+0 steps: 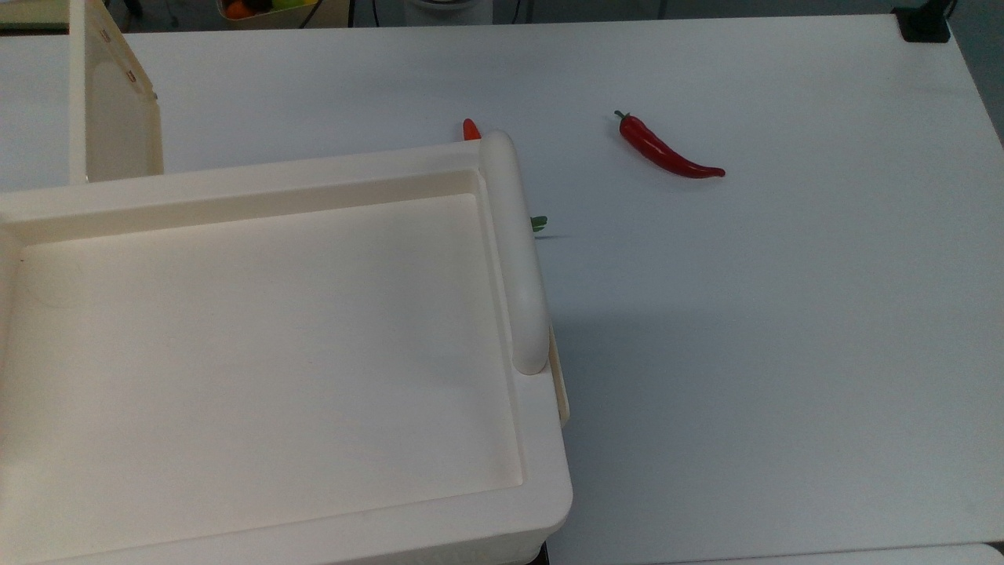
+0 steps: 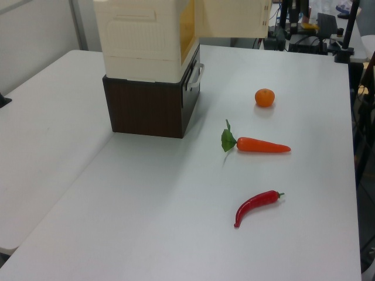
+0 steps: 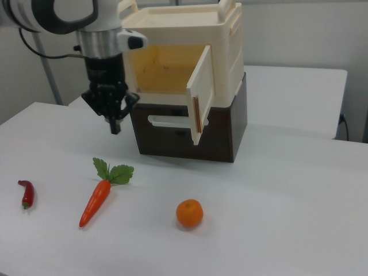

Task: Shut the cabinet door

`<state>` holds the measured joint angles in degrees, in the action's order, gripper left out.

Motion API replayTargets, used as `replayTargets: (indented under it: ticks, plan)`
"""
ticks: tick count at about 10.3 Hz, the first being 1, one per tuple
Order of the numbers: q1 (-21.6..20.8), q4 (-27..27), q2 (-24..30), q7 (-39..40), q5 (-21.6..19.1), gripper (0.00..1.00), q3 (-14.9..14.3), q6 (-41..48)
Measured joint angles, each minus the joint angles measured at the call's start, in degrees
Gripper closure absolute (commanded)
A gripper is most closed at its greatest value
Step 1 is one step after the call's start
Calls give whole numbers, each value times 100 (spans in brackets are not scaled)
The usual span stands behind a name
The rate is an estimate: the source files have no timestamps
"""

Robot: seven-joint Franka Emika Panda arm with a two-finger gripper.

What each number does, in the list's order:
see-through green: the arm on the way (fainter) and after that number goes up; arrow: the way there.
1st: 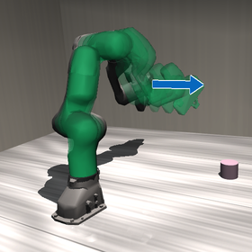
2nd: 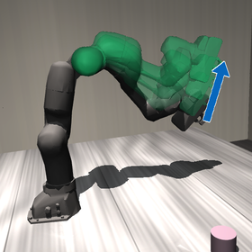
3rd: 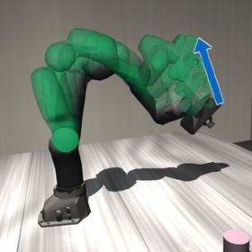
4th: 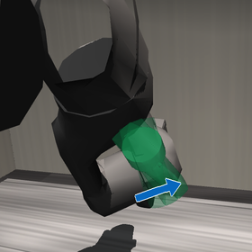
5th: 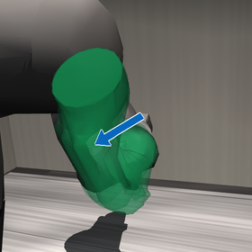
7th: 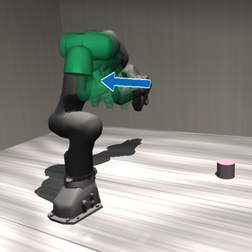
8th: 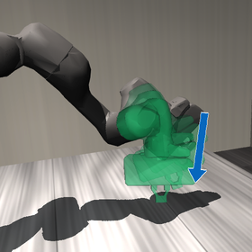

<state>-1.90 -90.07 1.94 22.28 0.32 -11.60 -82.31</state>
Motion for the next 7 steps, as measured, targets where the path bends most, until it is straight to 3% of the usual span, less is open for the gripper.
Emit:
replayTargets:
  ticks: [4,7]
  plan:
    - [14,313,40,3042,410,100,-1081,-16]
    - [10,284,-135,3748,419,100,-1389,-1336]
